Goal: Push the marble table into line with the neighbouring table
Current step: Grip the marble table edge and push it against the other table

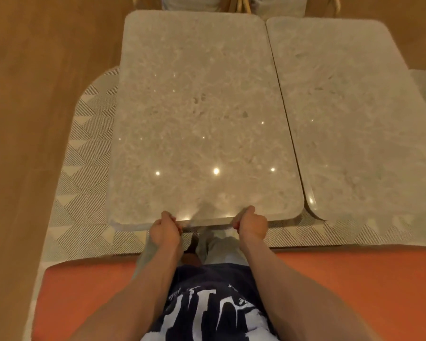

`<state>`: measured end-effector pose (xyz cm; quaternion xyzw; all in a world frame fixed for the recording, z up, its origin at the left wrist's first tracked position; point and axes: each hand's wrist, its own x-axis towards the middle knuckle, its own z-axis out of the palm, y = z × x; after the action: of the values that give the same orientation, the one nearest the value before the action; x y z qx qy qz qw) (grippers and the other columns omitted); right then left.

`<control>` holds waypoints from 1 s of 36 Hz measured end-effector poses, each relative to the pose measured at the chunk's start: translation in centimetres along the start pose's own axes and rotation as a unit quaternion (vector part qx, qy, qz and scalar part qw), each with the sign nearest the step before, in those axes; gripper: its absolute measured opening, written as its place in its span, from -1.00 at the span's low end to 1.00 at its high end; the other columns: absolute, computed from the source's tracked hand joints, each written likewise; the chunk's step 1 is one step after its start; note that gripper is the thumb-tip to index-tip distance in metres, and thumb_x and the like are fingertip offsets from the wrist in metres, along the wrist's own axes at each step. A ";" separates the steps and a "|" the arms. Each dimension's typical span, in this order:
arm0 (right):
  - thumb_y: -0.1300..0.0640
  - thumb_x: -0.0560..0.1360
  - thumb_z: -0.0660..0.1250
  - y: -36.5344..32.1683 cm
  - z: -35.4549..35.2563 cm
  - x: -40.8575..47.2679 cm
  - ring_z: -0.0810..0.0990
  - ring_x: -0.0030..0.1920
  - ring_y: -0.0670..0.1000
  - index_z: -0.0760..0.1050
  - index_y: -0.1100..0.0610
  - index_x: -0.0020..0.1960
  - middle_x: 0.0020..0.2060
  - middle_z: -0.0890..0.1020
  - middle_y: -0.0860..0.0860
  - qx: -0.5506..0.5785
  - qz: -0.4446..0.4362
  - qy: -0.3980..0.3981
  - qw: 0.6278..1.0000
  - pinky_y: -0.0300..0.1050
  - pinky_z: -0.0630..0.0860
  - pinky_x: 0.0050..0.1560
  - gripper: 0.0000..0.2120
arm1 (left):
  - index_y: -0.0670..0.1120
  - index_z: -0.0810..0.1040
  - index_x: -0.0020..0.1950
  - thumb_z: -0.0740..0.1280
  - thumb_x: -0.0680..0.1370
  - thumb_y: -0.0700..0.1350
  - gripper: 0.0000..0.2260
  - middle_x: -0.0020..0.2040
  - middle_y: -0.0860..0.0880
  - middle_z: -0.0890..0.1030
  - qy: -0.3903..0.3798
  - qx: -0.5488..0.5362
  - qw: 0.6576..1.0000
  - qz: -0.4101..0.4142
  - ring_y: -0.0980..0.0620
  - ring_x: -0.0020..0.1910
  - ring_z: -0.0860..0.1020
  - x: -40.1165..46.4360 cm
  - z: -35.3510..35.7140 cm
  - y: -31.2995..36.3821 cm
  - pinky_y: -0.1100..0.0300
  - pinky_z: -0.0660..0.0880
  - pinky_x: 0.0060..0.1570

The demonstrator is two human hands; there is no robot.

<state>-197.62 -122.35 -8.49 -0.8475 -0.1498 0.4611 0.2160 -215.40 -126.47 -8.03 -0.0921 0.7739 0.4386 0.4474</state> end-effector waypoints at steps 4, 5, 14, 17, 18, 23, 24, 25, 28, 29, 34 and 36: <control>-0.21 0.55 0.19 1.6 0.3 0.1 0.67 0.01 0.21 0.56 0.30 0.12 -0.01 0.68 0.20 0.064 0.069 0.026 0.995 0.17 0.59 0.15 -0.44 | -0.12 0.47 -0.22 0.33 0.57 0.03 -0.73 -0.37 -0.08 0.47 -0.051 -0.085 0.987 -0.126 -0.01 -0.40 0.47 -0.4 -0.3 -1.7 0.13 0.45 -0.34; -0.24 0.55 0.22 1.8 0.4 0.1 0.64 0.05 0.20 0.50 0.31 0.22 0.08 0.65 0.22 0.094 0.092 0.012 0.991 0.18 0.57 0.19 -0.39 | -0.12 0.51 -0.13 0.33 0.59 0.10 -0.71 -0.29 -0.09 0.53 -0.074 -0.108 0.981 -0.142 -0.01 -0.31 0.52 -0.6 0.0 -1.8 0.10 0.52 -0.26; -0.08 0.58 0.33 0.4 -0.9 2.7 0.54 0.29 0.21 0.45 0.20 0.38 0.29 0.56 0.20 0.392 0.149 -0.178 0.890 0.13 0.47 0.36 -0.52 | -0.12 0.49 0.36 0.31 0.59 0.16 -0.54 0.26 -0.18 0.58 -0.142 -0.303 0.924 -0.187 -0.16 0.21 0.57 0.2 2.4 -2.0 -0.13 0.49 0.29; -0.01 0.58 0.34 1.1 -1.6 3.2 0.54 0.30 0.22 0.41 0.23 0.41 0.31 0.55 0.21 0.440 0.150 -0.206 0.861 0.16 0.47 0.34 -0.51 | -0.09 0.45 0.44 0.32 0.61 0.09 -0.54 0.33 -0.16 0.54 -0.151 -0.314 0.921 -0.177 -0.15 0.27 0.54 0.5 1.6 -3.0 -0.12 0.42 0.38; 0.01 0.58 0.34 1.2 -1.7 3.3 0.54 0.30 0.22 0.41 0.24 0.41 0.30 0.56 0.22 0.443 0.149 -0.211 0.859 0.17 0.48 0.33 -0.51 | -0.08 0.44 0.45 0.33 0.60 0.07 -0.55 0.34 -0.16 0.53 -0.155 -0.317 0.919 -0.175 -0.15 0.27 0.53 0.5 1.5 -3.0 -0.12 0.41 0.39; 0.08 0.59 0.32 1.6 -2.1 3.6 0.55 0.29 0.27 0.38 0.27 0.43 0.30 0.56 0.26 0.442 0.142 -0.230 0.856 0.26 0.46 0.34 -0.53 | -0.11 0.44 0.42 0.33 0.60 -0.02 -0.59 0.31 -0.23 0.54 -0.197 -0.323 0.912 -0.157 -0.22 0.26 0.54 -0.7 1.2 -2.6 -0.17 0.42 0.36; 0.09 0.59 0.32 1.8 -2.3 3.6 0.54 0.29 0.27 0.37 0.27 0.43 0.30 0.55 0.27 0.437 0.141 -0.232 0.858 0.26 0.44 0.35 -0.52 | -0.13 0.45 0.40 0.32 0.60 -0.04 -0.61 0.32 -0.24 0.54 -0.201 -0.326 0.911 -0.150 -0.22 0.26 0.54 -1.0 1.1 -2.7 -0.17 0.43 0.35; 0.09 0.59 0.32 1.8 -2.3 3.7 0.54 0.30 0.27 0.36 0.28 0.44 0.31 0.54 0.27 0.431 0.142 -0.232 0.860 0.26 0.43 0.37 -0.52 | -0.14 0.46 0.38 0.32 0.60 -0.06 -0.63 0.32 -0.24 0.53 -0.200 -0.327 0.912 -0.150 -0.22 0.27 0.54 -1.0 1.0 -2.7 -0.15 0.43 0.35; 0.09 0.61 0.30 2.0 -2.4 3.9 0.53 0.32 0.26 0.34 0.30 0.44 0.32 0.53 0.27 0.420 0.138 -0.241 0.864 0.24 0.40 0.40 -0.52 | -0.17 0.46 0.37 0.30 0.59 -0.09 -0.64 0.34 -0.23 0.52 -0.203 -0.331 0.910 -0.143 -0.21 0.30 0.52 -1.7 0.7 -2.8 -0.13 0.41 0.37; 0.10 0.61 0.30 2.1 -2.5 3.8 0.53 0.32 0.25 0.34 0.29 0.44 0.33 0.53 0.27 0.422 0.135 -0.242 0.863 0.23 0.41 0.39 -0.53 | -0.18 0.48 0.33 0.30 0.59 -0.10 -0.67 0.34 -0.23 0.52 -0.208 -0.329 0.911 -0.139 -0.21 0.31 0.51 -1.8 0.6 -2.9 -0.12 0.40 0.38; 0.12 0.62 0.27 2.5 -3.1 3.2 0.52 0.32 0.24 0.33 0.29 0.45 0.33 0.52 0.27 0.427 0.123 -0.251 0.860 0.22 0.45 0.35 -0.54 | -0.19 0.47 0.24 0.28 0.58 -0.14 -0.75 0.36 -0.23 0.50 -0.214 -0.325 0.911 -0.137 -0.21 0.33 0.50 -2.5 0.0 -3.5 -0.09 0.41 0.38; 0.13 0.62 0.28 2.8 -3.5 3.0 0.53 0.32 0.24 0.31 0.28 0.46 0.33 0.52 0.27 0.427 0.124 -0.248 0.860 0.22 0.46 0.34 -0.54 | -0.19 0.44 0.32 0.28 0.58 -0.15 -0.68 0.37 -0.23 0.49 -0.213 -0.323 0.912 -0.137 -0.20 0.33 0.50 -3.0 -0.3 -3.7 -0.07 0.42 0.38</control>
<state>-192.91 -124.21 -10.39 -0.5411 0.1200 0.6980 0.4534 -211.84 -129.63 -7.88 -0.2411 0.4560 0.6083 0.6032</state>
